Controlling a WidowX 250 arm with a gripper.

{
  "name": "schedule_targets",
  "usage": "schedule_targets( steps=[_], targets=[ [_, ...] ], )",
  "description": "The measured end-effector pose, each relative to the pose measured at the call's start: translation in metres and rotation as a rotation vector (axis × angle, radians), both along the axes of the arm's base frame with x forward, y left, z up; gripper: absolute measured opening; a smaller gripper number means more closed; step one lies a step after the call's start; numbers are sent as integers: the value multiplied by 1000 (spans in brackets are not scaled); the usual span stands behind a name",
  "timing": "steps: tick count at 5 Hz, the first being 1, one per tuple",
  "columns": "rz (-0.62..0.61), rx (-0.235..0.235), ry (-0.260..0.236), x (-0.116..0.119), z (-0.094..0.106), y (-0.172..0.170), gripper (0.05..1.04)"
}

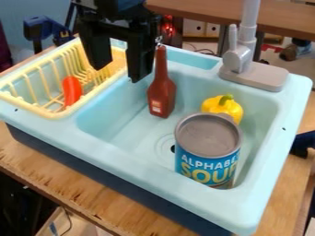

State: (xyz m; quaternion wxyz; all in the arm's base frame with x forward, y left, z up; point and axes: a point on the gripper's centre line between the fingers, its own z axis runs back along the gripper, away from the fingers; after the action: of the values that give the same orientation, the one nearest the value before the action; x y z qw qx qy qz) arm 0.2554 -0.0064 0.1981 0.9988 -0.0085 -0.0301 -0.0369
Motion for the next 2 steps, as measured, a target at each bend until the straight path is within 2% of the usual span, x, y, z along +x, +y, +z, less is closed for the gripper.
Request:
schedule_targets(
  steps=[1,2],
  targets=[
    [8,1,28,-1,-6,-1,1001],
    [-14,52,18,-5,11,-49,1001]
  ],
)
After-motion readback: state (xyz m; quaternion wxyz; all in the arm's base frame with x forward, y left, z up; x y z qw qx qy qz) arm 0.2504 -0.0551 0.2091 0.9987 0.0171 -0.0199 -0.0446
